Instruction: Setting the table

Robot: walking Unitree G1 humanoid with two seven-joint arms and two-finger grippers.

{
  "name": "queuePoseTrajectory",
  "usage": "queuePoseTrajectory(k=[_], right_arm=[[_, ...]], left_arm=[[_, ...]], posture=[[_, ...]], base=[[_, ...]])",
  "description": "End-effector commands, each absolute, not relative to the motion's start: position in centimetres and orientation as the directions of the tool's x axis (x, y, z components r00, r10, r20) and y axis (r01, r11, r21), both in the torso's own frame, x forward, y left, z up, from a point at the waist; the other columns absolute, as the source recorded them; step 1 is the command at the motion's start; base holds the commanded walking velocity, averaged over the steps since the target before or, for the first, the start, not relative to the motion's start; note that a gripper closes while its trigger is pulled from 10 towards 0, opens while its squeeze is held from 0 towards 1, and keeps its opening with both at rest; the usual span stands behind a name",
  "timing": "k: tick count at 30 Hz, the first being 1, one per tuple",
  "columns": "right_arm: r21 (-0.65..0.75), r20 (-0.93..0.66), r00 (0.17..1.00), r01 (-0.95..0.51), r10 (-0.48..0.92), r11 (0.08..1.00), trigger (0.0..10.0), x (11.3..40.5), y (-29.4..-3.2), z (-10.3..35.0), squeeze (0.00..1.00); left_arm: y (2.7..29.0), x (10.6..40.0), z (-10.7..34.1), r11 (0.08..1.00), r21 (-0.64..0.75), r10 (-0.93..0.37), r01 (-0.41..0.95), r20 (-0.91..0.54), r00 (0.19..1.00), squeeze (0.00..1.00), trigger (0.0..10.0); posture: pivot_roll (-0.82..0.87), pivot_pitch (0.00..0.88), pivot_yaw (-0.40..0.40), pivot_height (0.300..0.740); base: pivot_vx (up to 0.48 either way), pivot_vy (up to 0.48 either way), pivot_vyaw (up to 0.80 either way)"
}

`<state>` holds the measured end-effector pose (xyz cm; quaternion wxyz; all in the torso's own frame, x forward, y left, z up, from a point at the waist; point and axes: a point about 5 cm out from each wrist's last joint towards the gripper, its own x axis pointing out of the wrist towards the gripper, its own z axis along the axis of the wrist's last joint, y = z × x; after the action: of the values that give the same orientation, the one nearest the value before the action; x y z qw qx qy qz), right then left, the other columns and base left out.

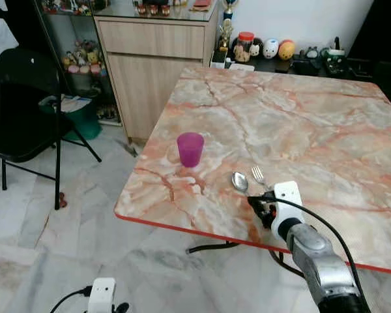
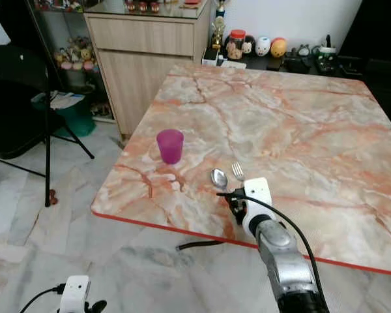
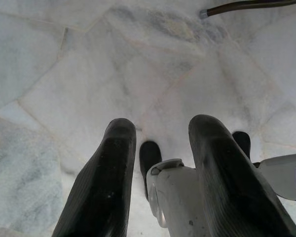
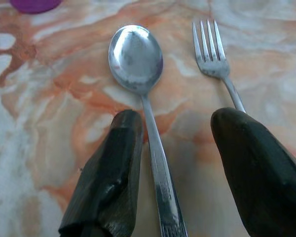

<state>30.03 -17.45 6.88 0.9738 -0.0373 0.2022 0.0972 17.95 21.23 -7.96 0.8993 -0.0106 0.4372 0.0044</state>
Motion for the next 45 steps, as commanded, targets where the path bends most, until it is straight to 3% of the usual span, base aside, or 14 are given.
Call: queuePoseTrajectory(k=[1,11,33,34,35,36,37,39,40,45], right_arm=[[-0.020,-0.385,0.905,-0.205,0.182,0.979,10.0,30.5,-17.4,7.0,0.00],[-0.019,-0.340,0.917,-0.228,0.208,0.974,10.0,31.9,-16.8,7.3,0.00],[-0.008,-0.412,0.878,-0.271,0.244,0.963,10.0,31.5,-15.9,5.4,0.00],[-0.007,-0.413,0.876,-0.274,0.247,0.962,7.8,31.5,-15.8,5.4,0.00],[-0.003,-0.419,0.872,-0.281,0.254,0.960,7.0,31.4,-15.6,5.2,0.00],[-0.001,-0.427,0.868,-0.282,0.254,0.959,4.9,31.3,-15.6,5.1,0.00],[-0.001,-0.430,0.867,-0.281,0.253,0.960,4.9,31.3,-15.6,5.0,0.00],[-0.004,-0.435,0.864,-0.285,0.254,0.959,2.7,31.2,-15.6,4.9,0.00],[-0.004,-0.436,0.863,-0.286,0.256,0.958,0.0,31.2,-15.6,4.8,0.00],[-0.009,-0.445,0.858,-0.290,0.256,0.957,0.0,31.1,-15.7,4.7,0.00]], left_arm=[[21.4,17.4,-8.2,1.000,-0.014,0.003,-0.025,-0.802,0.597,0.00,10.0],[21.3,17.6,-8.2,1.000,-0.015,0.005,-0.028,-0.798,0.603,0.00,10.0],[21.1,17.5,-8.3,0.999,-0.021,0.002,-0.030,-0.801,0.598,0.00,10.0],[21.1,17.5,-8.2,0.999,-0.021,0.001,-0.030,-0.801,0.598,0.00,10.0],[21.2,17.5,-8.2,0.999,-0.021,0.001,-0.029,-0.801,0.599,0.00,10.0],[21.2,17.5,-8.2,0.999,-0.021,0.001,-0.029,-0.800,0.599,0.00,10.0],[21.2,17.4,-8.2,0.999,-0.021,0.001,-0.028,-0.801,0.599,0.00,10.0],[21.1,17.4,-8.2,0.999,-0.022,-0.001,-0.028,-0.800,0.600,0.00,10.0],[21.1,17.4,-8.2,0.999,-0.023,-0.001,-0.028,-0.800,0.600,0.00,10.0],[21.1,17.4,-8.3,0.999,-0.025,-0.003,-0.028,-0.800,0.600,0.00,10.0]], posture=[[0.00,0.000,-0.003,0.736],[0.01,0.000,-0.004,0.736],[0.01,0.000,-0.009,0.736],[0.01,0.000,-0.009,0.736],[0.01,0.000,-0.009,0.736],[0.01,0.000,-0.010,0.736],[0.01,0.000,-0.010,0.736],[0.01,0.000,-0.011,0.736],[0.01,0.000,-0.011,0.736],[0.01,0.000,-0.011,0.736]], base=[[0.000,0.000,0.00],[0.000,0.000,0.00],[0.000,0.000,0.00],[0.000,0.000,0.00],[0.000,0.000,0.00],[0.000,0.000,0.00],[0.000,0.000,0.00],[0.000,0.000,0.00],[0.000,0.000,0.00],[0.000,0.000,0.00]])
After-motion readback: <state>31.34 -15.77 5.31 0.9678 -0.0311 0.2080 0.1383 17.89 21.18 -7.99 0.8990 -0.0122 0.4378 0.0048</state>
